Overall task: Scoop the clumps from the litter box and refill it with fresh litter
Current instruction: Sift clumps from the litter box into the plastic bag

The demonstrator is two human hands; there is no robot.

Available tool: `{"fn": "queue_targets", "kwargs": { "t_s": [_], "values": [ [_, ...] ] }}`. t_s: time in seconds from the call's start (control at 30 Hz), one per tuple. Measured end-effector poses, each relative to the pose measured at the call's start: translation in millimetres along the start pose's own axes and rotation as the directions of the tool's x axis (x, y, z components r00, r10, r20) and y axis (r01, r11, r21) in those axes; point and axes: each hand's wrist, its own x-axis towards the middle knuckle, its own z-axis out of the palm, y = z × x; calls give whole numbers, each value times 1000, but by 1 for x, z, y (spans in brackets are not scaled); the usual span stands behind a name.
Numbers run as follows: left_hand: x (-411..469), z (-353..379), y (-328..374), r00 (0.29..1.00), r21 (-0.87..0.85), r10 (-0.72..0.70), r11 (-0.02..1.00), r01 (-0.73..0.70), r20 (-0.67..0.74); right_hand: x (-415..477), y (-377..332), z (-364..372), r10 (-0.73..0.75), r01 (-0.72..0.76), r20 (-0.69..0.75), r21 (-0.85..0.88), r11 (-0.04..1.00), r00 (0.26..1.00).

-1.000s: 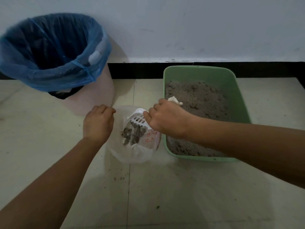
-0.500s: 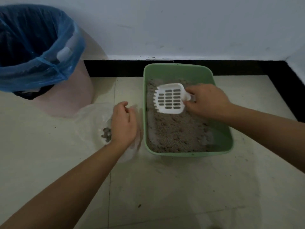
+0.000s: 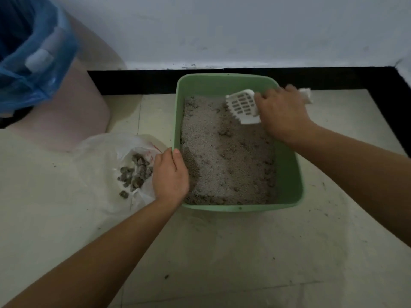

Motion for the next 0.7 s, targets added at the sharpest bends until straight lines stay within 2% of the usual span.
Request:
{"fn": "queue_targets", "kwargs": {
  "t_s": [0.1,0.2,0.37,0.5,0.6,0.7],
  "values": [
    [0,0,0,1000,7,-2,1000,2,5,28,-5,1,-74,69,-44,-97,993,996],
    [0,0,2,1000,18,-9,1000,9,6,50,-11,8,-80,66,-71,-182,981,994],
    [1,0,4,1000,27,-22,999,22,-5,62,-10,25,-106,96,-46,-181,979,993],
    [-1,-1,4,999,-44,-19,999,17,-29,49,-9,35,-163,162,-9,-57,985,987],
    [-2,-2,4,999,-82,-37,996,35,-26,29,2,37,-144,141,47,69,988,988],
    [-3,-2,4,999,-72,-21,997,18,-32,8,11,40,-143,89,150,318,944,978]
  ]
}}
